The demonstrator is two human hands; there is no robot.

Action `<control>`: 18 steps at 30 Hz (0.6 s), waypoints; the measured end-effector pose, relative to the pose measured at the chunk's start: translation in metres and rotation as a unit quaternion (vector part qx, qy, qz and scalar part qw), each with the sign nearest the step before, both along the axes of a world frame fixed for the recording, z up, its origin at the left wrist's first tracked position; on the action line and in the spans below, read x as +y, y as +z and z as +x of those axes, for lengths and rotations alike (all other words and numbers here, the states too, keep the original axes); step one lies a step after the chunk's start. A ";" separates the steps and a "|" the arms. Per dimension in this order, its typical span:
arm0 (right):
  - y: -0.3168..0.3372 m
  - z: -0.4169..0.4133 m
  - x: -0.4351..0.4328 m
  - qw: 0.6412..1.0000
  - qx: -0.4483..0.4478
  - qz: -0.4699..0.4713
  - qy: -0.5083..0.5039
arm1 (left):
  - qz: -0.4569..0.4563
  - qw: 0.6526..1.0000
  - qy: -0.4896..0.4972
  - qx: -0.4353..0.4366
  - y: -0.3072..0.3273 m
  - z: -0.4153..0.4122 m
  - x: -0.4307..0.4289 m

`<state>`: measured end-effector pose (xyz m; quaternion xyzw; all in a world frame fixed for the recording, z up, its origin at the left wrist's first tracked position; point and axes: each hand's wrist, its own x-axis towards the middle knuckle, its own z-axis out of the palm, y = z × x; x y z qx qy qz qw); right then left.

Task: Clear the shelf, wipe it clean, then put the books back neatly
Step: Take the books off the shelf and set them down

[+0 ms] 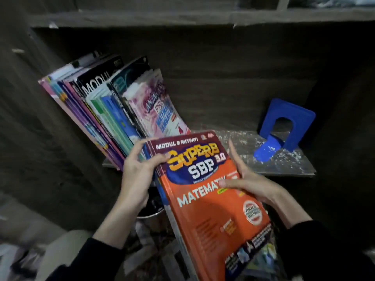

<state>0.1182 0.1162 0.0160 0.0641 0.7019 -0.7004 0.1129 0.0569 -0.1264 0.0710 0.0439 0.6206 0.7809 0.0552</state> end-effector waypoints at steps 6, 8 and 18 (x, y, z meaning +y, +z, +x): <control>-0.082 0.054 -0.003 0.992 -0.088 0.062 0.071 | -0.230 0.970 -0.071 0.018 -0.135 0.019 -0.003; -0.109 0.059 -0.007 0.984 -0.149 0.079 0.050 | -0.298 0.949 -0.104 0.007 -0.181 0.017 0.005; -0.249 0.038 -0.032 0.943 -0.268 0.158 -0.116 | -0.350 0.860 -0.270 -0.256 -0.304 -0.015 0.047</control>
